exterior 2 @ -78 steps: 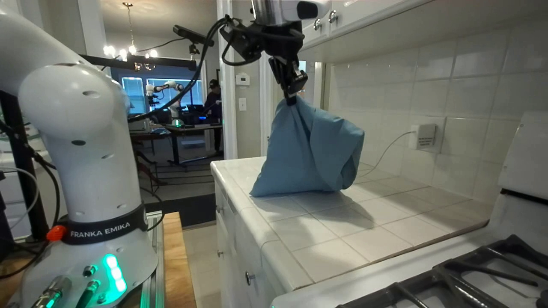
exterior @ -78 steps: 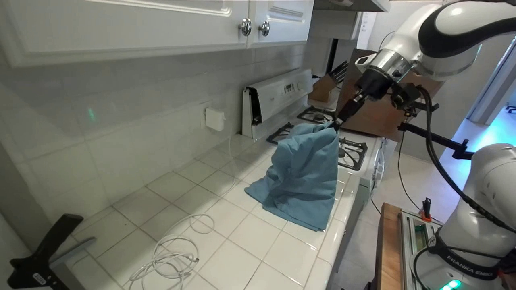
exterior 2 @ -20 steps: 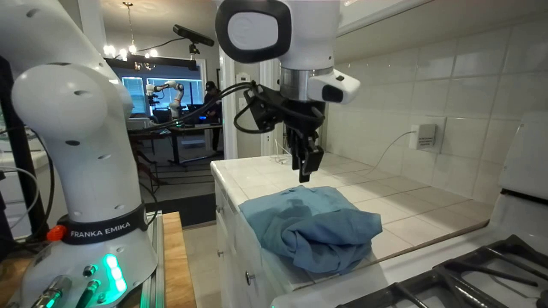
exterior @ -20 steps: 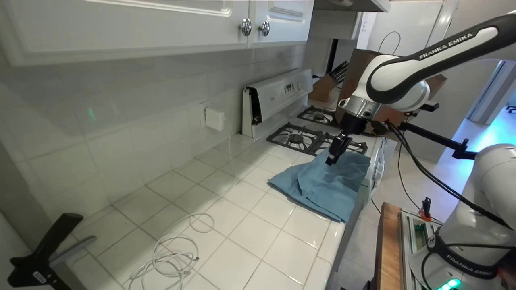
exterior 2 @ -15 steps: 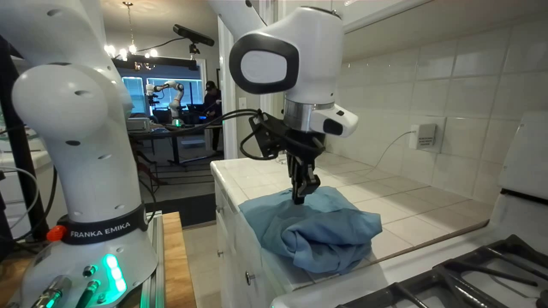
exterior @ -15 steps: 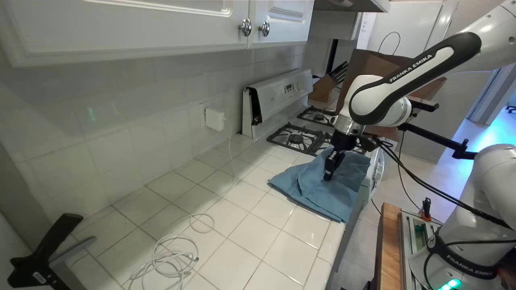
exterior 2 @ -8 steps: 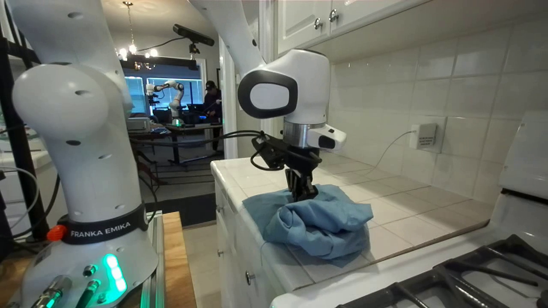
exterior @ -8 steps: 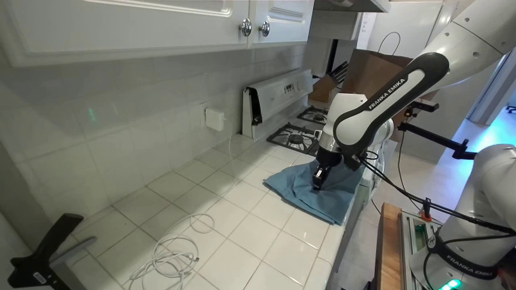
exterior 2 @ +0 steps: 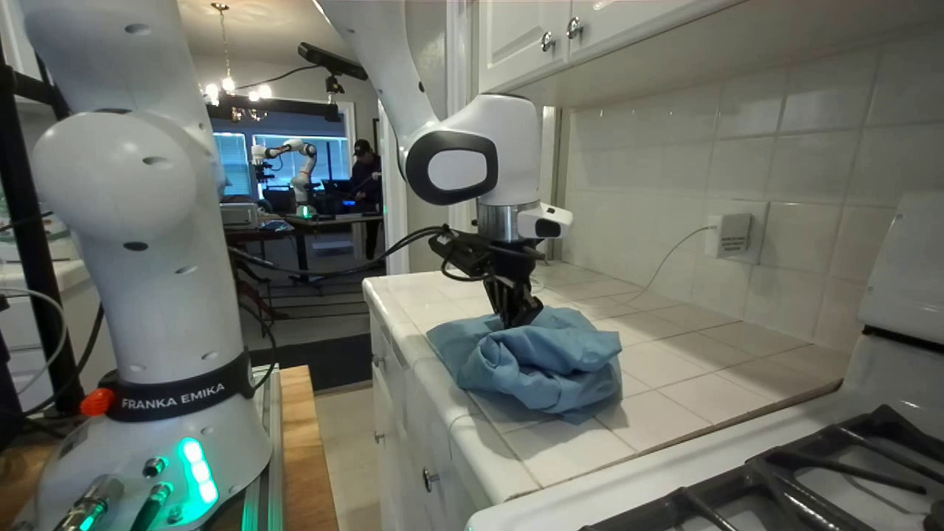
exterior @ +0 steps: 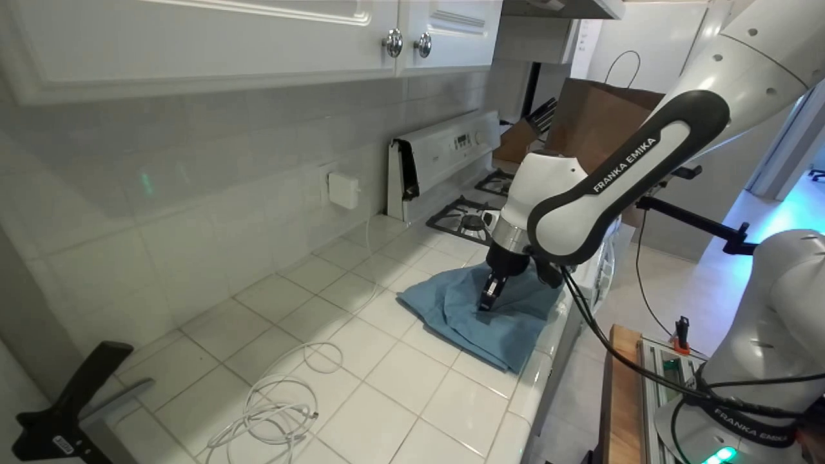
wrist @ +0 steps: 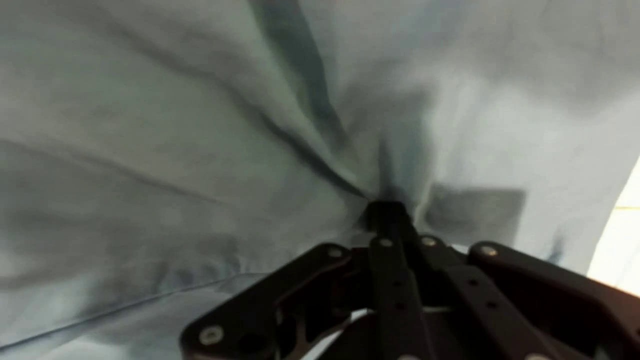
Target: Unfold the blue towel
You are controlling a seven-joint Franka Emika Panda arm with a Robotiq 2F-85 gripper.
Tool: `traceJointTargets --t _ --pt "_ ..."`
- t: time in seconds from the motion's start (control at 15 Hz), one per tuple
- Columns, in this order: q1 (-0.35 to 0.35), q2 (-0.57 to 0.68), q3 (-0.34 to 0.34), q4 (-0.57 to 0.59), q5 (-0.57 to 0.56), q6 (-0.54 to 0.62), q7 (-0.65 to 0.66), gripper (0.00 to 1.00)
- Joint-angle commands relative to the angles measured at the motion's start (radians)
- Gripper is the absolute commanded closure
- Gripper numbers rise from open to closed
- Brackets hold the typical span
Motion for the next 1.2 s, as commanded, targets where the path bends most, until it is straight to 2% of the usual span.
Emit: traceJointTargets --t 0.0,0.33,0.6,0.8,1.13 --pt "0.037 0.036 0.028 0.032 0.027 0.033 0.013 1.00" --pt "0.068 0.114 0.051 0.125 0.089 0.017 -0.020 1.00" --pt "0.054 0.192 0.092 0.213 0.127 0.009 -0.045 1.00" --pt "0.040 0.241 0.135 0.290 0.135 -0.010 -0.071 1.00" --pt "0.015 0.295 0.242 0.387 0.169 -0.059 -0.218 1.00"
